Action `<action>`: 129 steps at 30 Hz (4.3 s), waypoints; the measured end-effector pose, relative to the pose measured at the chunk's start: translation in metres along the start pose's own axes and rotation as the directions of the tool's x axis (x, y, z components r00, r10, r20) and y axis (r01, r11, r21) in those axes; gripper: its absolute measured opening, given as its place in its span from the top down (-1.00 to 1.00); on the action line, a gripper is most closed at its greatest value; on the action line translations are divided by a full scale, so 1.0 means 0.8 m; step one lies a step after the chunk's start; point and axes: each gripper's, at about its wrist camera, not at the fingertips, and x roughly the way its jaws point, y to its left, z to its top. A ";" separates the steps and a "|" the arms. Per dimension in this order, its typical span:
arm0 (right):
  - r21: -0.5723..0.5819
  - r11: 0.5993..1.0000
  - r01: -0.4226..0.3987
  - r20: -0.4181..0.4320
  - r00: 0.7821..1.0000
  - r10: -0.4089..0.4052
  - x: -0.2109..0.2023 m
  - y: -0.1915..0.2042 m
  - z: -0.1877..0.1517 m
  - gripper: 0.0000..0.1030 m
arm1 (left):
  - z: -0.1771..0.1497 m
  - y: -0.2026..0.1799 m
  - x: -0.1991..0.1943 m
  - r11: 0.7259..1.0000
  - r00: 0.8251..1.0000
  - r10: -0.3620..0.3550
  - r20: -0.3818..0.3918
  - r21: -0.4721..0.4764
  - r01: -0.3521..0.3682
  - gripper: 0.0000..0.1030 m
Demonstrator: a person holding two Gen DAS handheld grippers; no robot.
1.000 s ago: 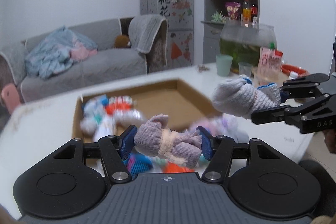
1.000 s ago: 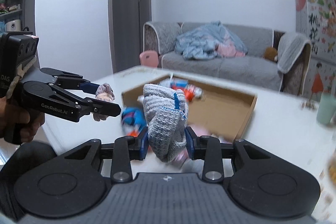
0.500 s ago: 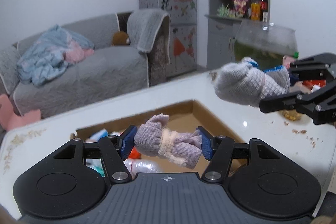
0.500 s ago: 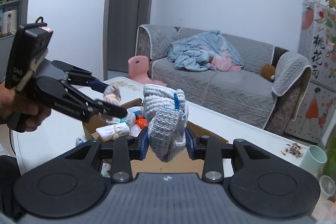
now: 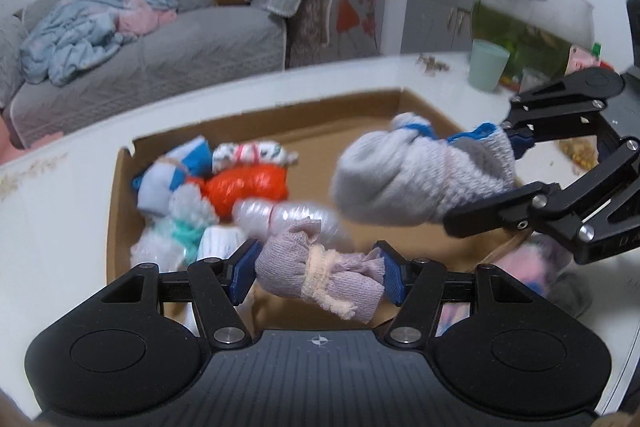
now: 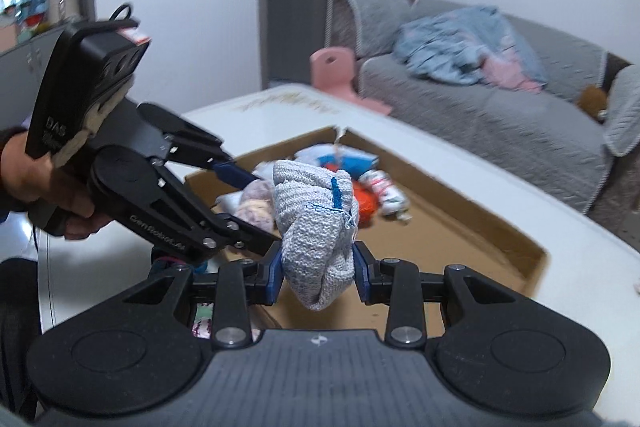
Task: Organize objects
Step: 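Carry both socks into the box and open both tools to release them, then move both tools back to the sock pile on the table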
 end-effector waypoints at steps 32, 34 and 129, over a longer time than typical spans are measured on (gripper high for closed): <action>-0.136 0.987 -0.082 -0.331 0.943 0.033 0.088 0.014 0.019 0.38 | -0.003 0.020 0.028 0.997 0.975 0.044 -0.219 -0.046 -0.055 -0.35; -0.143 0.987 -0.077 -0.339 0.940 0.024 0.090 0.014 0.019 0.38 | -0.002 0.018 0.027 0.997 0.973 0.054 -0.224 -0.041 -0.064 -0.35; 0.391 0.845 0.365 -0.023 0.922 -0.387 -0.079 0.093 -0.171 -0.72 | -0.155 -0.122 -0.049 0.989 0.985 0.060 0.164 -0.145 -0.036 -0.78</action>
